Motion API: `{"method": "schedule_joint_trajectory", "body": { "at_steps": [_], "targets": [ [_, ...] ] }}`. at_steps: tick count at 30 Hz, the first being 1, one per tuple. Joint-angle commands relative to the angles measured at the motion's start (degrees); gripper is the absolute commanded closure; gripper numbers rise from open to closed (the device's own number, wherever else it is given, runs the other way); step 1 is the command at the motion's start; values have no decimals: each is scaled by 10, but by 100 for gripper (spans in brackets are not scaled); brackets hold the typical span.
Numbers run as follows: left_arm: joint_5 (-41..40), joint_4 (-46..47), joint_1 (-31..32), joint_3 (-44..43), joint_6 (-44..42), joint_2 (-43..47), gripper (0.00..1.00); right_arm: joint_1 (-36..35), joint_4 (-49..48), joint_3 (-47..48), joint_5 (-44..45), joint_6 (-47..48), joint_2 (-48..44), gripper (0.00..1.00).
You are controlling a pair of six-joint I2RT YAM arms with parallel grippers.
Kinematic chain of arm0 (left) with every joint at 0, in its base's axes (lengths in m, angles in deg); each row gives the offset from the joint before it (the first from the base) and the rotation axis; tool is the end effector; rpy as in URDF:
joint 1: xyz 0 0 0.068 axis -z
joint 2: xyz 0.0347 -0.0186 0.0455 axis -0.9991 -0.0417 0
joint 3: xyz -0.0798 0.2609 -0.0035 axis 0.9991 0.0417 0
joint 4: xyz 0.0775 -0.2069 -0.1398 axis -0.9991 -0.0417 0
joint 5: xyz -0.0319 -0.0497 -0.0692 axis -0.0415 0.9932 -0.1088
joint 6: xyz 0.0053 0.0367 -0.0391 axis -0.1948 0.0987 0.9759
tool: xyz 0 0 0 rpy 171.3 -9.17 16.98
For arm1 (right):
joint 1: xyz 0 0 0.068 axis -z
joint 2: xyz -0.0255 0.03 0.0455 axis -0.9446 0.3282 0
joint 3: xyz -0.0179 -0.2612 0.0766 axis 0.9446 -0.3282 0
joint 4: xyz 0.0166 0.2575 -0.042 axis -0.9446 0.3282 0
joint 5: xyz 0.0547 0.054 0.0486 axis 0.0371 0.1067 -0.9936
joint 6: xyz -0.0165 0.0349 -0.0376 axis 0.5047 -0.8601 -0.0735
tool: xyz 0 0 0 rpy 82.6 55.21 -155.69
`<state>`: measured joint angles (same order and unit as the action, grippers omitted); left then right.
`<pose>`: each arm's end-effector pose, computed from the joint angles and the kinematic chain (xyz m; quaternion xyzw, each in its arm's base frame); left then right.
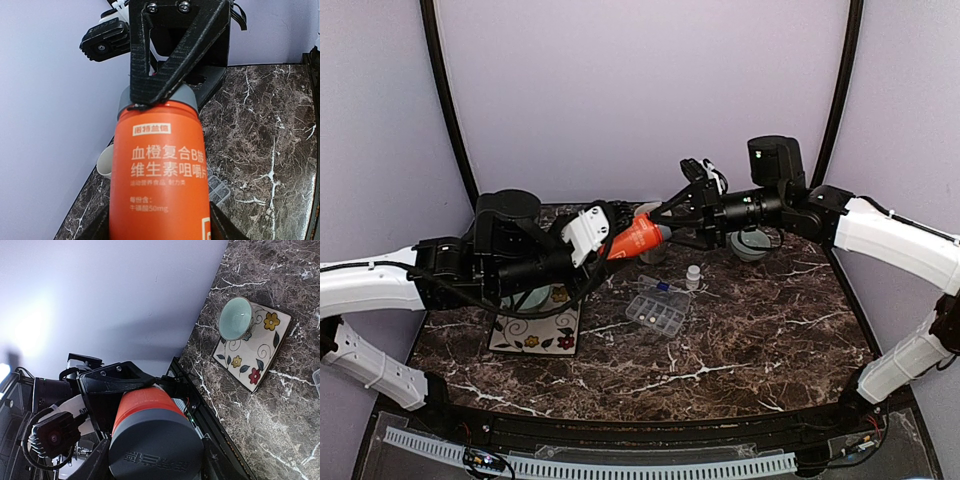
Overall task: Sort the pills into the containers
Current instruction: Screw the lid of the pill bottle onto the pill bottle.
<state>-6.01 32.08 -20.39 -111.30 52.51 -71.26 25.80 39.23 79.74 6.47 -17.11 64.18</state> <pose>0.1212 -0.2619 0.3687 0.4836 0.6022 -0.1226 0.6233 0.2127 0.2473 0.3710 -0.1405 0.7671 0.6141 0.1208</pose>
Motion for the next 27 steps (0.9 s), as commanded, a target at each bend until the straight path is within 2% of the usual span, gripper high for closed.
{"method": "schedule_joint_trajectory", "body": {
  "at_steps": [1,7,10,18,20,24,27],
  "targets": [
    [47,144,21,-3,3,-7,66,-27,28,-9,4,20,22,100],
    [38,146,21,2,8,-7,65,-27,35,-9,12,21,17,100],
    [27,152,22,2,2,-12,71,-28,40,-11,16,20,16,100],
    [-16,207,37,11,-65,-33,76,-27,41,-20,16,13,14,100],
    [-26,226,39,15,-78,-38,79,-28,41,-23,18,10,13,100],
    [-45,270,43,27,-98,-46,93,-28,37,-27,20,4,13,100],
    [-62,300,49,36,-119,-52,98,-28,41,-28,23,5,12,100]
  ]
}}
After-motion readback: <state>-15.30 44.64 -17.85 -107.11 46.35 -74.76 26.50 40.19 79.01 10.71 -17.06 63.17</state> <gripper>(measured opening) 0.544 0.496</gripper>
